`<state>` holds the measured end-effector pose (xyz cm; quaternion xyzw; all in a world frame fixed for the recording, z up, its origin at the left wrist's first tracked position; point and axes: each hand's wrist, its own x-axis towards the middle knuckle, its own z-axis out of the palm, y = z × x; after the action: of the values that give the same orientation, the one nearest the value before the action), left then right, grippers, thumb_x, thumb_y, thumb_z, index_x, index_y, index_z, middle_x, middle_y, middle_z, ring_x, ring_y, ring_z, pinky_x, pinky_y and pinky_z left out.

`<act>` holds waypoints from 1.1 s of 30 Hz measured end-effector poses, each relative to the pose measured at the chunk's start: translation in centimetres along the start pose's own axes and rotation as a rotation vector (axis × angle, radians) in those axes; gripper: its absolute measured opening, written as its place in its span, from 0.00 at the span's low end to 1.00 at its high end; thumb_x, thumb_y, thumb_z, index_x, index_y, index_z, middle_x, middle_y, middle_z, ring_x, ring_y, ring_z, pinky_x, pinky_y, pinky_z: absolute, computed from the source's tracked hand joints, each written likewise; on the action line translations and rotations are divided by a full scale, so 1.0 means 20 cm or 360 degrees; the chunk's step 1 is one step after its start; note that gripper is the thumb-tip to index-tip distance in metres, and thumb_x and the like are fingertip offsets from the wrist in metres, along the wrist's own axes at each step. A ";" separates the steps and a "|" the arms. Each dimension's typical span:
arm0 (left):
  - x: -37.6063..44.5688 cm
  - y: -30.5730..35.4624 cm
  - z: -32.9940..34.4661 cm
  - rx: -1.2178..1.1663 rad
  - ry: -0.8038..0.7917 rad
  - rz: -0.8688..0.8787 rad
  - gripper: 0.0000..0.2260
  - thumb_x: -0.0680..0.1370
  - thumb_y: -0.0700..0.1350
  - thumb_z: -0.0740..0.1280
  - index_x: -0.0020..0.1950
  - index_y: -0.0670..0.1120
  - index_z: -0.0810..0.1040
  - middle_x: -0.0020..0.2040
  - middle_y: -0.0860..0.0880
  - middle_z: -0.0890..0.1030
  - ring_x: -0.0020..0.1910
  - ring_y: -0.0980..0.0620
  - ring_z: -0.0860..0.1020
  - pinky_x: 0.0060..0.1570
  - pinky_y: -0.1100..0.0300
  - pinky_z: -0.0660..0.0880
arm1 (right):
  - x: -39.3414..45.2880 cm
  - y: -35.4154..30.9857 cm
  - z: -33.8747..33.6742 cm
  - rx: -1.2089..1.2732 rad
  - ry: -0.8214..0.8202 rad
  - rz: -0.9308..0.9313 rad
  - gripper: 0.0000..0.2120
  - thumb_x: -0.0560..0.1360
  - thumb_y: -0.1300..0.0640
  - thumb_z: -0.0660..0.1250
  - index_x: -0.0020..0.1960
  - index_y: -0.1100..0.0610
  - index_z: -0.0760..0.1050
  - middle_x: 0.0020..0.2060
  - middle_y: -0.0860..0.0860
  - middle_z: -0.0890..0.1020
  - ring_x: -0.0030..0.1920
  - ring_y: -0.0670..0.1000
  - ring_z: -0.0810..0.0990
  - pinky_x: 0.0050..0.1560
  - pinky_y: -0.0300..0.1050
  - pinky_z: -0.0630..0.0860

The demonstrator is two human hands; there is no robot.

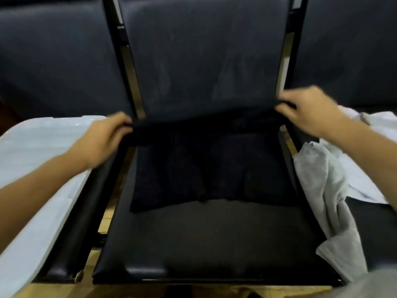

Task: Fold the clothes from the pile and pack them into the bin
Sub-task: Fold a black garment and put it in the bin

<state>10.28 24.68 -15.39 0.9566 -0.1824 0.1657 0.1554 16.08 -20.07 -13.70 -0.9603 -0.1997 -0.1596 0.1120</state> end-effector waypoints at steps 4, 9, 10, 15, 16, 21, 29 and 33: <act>-0.41 0.08 0.09 0.0222 -0.0579 0.0087 0.24 0.76 0.68 0.57 0.65 0.56 0.71 0.58 0.54 0.78 0.54 0.51 0.80 0.50 0.57 0.77 | -0.36 -0.01 0.05 -0.0147 -0.0809 -0.0059 0.16 0.73 0.40 0.61 0.58 0.42 0.72 0.55 0.52 0.78 0.55 0.59 0.80 0.54 0.57 0.77; -0.58 0.17 0.33 0.0633 -0.1087 -0.0173 0.31 0.78 0.67 0.54 0.78 0.55 0.57 0.75 0.55 0.59 0.71 0.47 0.64 0.66 0.53 0.69 | -0.63 -0.33 0.08 -0.0238 -0.1113 0.0023 0.22 0.78 0.47 0.64 0.70 0.46 0.68 0.65 0.45 0.70 0.66 0.50 0.73 0.62 0.47 0.73; -0.56 0.19 0.36 0.0698 -0.0994 -0.0135 0.26 0.81 0.61 0.57 0.77 0.53 0.59 0.74 0.53 0.63 0.69 0.47 0.66 0.65 0.53 0.71 | -0.61 -0.43 0.08 -0.0164 -0.1033 0.0006 0.19 0.78 0.47 0.63 0.69 0.47 0.69 0.63 0.46 0.72 0.64 0.50 0.75 0.60 0.47 0.74; -0.46 0.30 0.35 0.0789 -0.0979 -0.0158 0.20 0.79 0.42 0.64 0.71 0.46 0.69 0.66 0.48 0.73 0.65 0.48 0.72 0.64 0.56 0.71 | -0.52 -0.89 0.18 0.0126 -0.0965 0.0010 0.27 0.76 0.45 0.68 0.71 0.52 0.68 0.66 0.51 0.73 0.68 0.55 0.73 0.65 0.51 0.71; -0.43 0.35 0.31 0.0763 -0.0935 -0.0095 0.17 0.78 0.45 0.64 0.67 0.48 0.73 0.62 0.49 0.76 0.63 0.49 0.74 0.63 0.57 0.69 | -0.51 -0.97 0.21 0.0254 -0.0934 0.0012 0.33 0.74 0.44 0.70 0.74 0.52 0.64 0.69 0.51 0.71 0.70 0.55 0.70 0.67 0.51 0.68; -0.42 0.55 0.14 0.0052 -0.0258 0.0346 0.08 0.66 0.52 0.62 0.41 0.54 0.79 0.36 0.64 0.74 0.43 0.62 0.70 0.52 0.65 0.66 | -0.48 -1.26 0.28 0.0691 -0.0670 0.0118 0.24 0.72 0.51 0.72 0.66 0.52 0.71 0.58 0.49 0.79 0.59 0.52 0.79 0.58 0.49 0.76; -0.41 0.45 0.12 -0.1081 -0.1088 -0.0562 0.18 0.70 0.56 0.76 0.57 0.56 0.77 0.53 0.55 0.81 0.54 0.58 0.80 0.54 0.62 0.76 | -0.48 -1.14 0.17 0.1118 -0.0428 0.0446 0.06 0.78 0.50 0.67 0.43 0.49 0.78 0.36 0.45 0.81 0.38 0.46 0.81 0.33 0.40 0.75; -0.35 0.34 0.18 -0.0399 -0.1301 -0.0525 0.03 0.72 0.48 0.68 0.44 0.54 0.79 0.42 0.53 0.83 0.43 0.54 0.83 0.43 0.60 0.79 | -0.48 -0.94 0.10 0.1281 -0.0089 0.0659 0.09 0.80 0.48 0.64 0.42 0.48 0.78 0.36 0.43 0.80 0.37 0.42 0.79 0.33 0.29 0.69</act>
<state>2.31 19.50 -19.70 0.9335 -0.0926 -0.2757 0.2096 0.30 -5.98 -16.13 -0.8639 -0.0524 -0.0173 0.5006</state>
